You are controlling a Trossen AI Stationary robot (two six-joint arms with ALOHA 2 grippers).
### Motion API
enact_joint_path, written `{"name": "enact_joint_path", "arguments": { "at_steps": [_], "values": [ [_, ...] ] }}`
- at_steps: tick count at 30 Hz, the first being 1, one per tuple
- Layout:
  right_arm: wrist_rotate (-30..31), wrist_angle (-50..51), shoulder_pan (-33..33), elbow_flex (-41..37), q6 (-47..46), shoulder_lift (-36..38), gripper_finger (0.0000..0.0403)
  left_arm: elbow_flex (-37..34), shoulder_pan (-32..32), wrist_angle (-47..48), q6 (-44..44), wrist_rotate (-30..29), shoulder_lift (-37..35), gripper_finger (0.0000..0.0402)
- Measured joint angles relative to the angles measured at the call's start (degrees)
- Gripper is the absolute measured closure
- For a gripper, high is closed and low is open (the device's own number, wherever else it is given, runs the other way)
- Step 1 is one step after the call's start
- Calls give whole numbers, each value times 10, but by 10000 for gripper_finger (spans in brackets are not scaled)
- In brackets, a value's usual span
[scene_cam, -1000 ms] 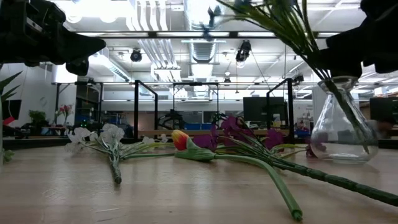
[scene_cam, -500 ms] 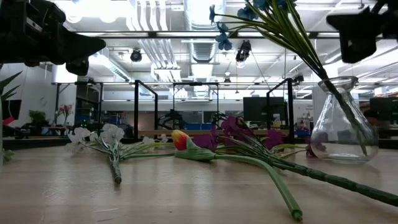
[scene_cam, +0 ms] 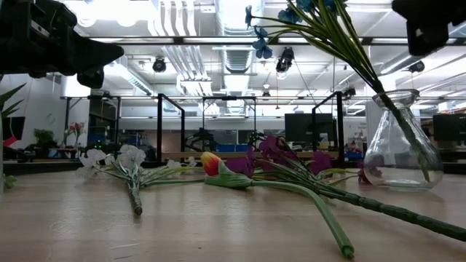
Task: Pick and place flowers into a vace then onto a shelf
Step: Put the white flowers into the left transparent vase
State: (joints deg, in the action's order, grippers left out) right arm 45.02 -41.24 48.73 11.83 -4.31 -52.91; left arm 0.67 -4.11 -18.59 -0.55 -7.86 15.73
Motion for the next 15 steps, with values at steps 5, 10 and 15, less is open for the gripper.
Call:
{"name": "enact_joint_path", "arguments": {
  "at_steps": [5, 10, 15],
  "values": [
    [0, 200, 0, 89, 2, 49, 223, 0, 0, 0, 0, 0, 0, 402],
    [-2, 282, -24, 134, 2, 58, 236, 0, 0, 0, 0, 0, 0, 402],
    [-91, 286, -88, 109, -26, 76, 255, 0, 0, 0, 0, 0, 0, 402]
  ]
}}
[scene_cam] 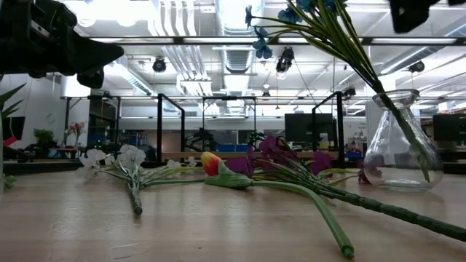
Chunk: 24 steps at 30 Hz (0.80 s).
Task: Pick and place flowers into a vace then onto a shelf
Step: Put the white flowers into the left transparent vase
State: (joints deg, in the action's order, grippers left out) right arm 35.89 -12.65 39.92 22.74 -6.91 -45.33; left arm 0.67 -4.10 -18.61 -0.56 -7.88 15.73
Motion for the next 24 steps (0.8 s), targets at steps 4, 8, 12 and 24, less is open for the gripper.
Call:
{"name": "enact_joint_path", "arguments": {
  "at_steps": [4, 8, 12, 24],
  "values": [
    [-42, -60, -41, -44, 33, 29, 268, 0, 0, 0, 0, 0, 0, 402],
    [-100, -175, -71, -108, 111, 73, 276, 0, 0, 0, 0, 0, 1, 402],
    [-122, -219, -110, -168, 117, 118, 280, 0, 0, 0, 0, 0, 1, 402],
    [-182, -123, -212, -202, 130, 230, 280, 0, 0, 0, 0, 0, 1, 402]
  ]
}}
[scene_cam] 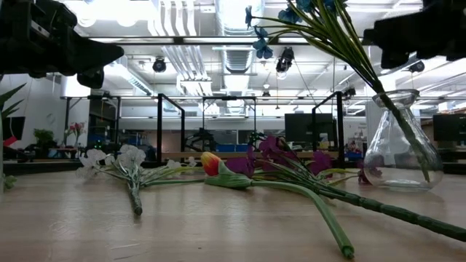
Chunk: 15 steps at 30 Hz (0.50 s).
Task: Pick and place flowers into a vace then onto a shelf
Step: Put the white flowers into the left transparent vase
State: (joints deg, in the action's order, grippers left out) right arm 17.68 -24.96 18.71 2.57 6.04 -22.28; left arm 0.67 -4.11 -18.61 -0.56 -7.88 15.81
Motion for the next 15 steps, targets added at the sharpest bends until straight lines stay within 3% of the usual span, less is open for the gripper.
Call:
{"name": "enact_joint_path", "arguments": {
  "at_steps": [3, 8, 13, 15],
  "values": [
    [-2, 54, 0, -1, -2, 24, 280, 0, 0, 0, 0, 0, 0, 402],
    [8, 54, 0, -2, 16, 45, 280, 0, 0, -1, 0, 0, 0, 402],
    [92, 45, 0, -3, 37, 48, 280, 0, 0, -9, 9, 0, 0, 401],
    [97, 46, 0, -3, 41, 46, 280, 0, 0, -9, 9, 0, 0, 397]
  ]
}}
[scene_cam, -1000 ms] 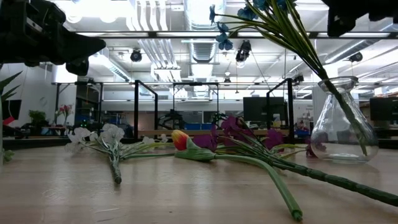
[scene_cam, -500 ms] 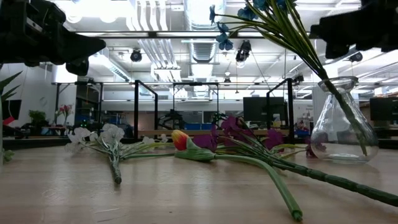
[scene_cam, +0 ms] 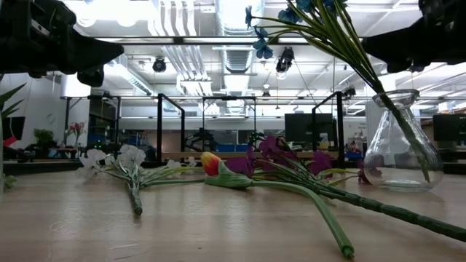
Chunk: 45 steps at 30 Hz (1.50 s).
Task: Pick and place flowers into a vace then onto a shelf
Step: Put the white flowers into the left transparent vase
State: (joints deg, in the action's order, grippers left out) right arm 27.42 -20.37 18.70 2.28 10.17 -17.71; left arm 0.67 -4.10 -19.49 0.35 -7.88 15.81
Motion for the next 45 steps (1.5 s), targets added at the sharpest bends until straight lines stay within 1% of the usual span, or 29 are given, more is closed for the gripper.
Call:
{"name": "enact_joint_path", "arguments": {
  "at_steps": [2, 5, 10, 13, 16, 18, 22, 24, 29, 31, 32, 34, 36, 38, 40, 43, 45],
  "values": [
    [0, 0, 0, 0, 7, 0, 280, 0, 0, 0, -13, 0, 0, 384],
    [0, -1, 0, 0, 36, 1, 280, 0, 0, 0, -28, 0, 4, 349],
    [2, -12, 0, 0, 97, 1, 280, 0, 0, -3, -14, 0, 4, 267],
    [16, -32, 0, 0, 119, 1, 280, 0, 0, -43, 11, 0, 6, 212],
    [27, -47, 0, 0, 128, 1, 281, 1, 0, -92, 13, 0, 7, 172],
    [29, -47, 0, 0, 129, 1, 283, 6, 0, -121, -19, 0, 7, 157],
    [29, -37, 0, 0, 128, 0, 289, 23, 0, -124, -92, 0, 15, 151],
    [29, -34, 0, 0, 128, 0, 292, 34, 0, -123, -98, -2, 30, 151],
    [31, -34, 0, 0, 128, 0, 299, 80, 0, -108, -100, -47, 98, 151],
    [40, -34, 0, 0, 128, 0, 302, 109, 0, -67, -117, -80, 131, 151],
    [48, -34, 0, 0, 128, 0, 304, 128, 0, -35, -136, -105, 147, 151],
    [67, -34, 0, 0, 128, 0, 307, 170, 0, 45, -189, -156, 178, 151],
    [88, -35, 0, 0, 128, 0, 310, 218, 0, 146, -254, -194, 209, 150],
    [106, -35, 0, 0, 128, 0, 313, 268, 0, 238, -317, -206, 240, 150],
    [118, -35, 0, 0, 129, 0, 316, 315, 0, 324, -386, -207, 275, 150],
    [120, -35, 0, 0, 130, -1, 320, 395, 0, 431, -507, -207, 333, 150],
    [120, -36, 0, 0, 130, 0, 323, 449, 0, 529, -558, -195, 380, 150]
  ]
}}
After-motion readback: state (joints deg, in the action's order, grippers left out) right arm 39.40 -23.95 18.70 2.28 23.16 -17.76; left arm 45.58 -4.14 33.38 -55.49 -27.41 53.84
